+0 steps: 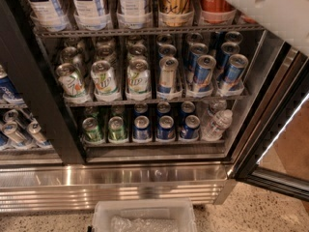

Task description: Pick coke can from top shelf of fridge

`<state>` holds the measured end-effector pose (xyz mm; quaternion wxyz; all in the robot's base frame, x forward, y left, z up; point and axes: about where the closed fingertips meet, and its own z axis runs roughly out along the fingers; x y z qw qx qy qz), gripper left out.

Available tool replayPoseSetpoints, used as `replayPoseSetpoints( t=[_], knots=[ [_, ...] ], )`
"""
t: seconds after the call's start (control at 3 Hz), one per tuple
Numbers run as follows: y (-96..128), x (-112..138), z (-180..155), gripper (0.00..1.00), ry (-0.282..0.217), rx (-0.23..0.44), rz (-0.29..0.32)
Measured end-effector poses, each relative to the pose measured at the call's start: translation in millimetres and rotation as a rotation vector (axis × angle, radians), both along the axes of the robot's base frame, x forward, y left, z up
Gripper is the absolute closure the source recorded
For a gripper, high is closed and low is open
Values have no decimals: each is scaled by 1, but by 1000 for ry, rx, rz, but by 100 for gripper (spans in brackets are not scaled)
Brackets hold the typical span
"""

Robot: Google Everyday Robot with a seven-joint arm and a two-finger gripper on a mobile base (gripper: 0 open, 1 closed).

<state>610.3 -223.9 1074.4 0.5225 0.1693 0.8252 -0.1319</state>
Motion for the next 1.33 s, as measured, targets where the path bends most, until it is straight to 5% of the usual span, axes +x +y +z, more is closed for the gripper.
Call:
replayPoseSetpoints(
  t=[0.33, 1.33],
  knots=[
    [0, 0, 0, 100, 0, 0, 0],
    [-2, -4, 9, 100, 13, 29, -18]
  ],
)
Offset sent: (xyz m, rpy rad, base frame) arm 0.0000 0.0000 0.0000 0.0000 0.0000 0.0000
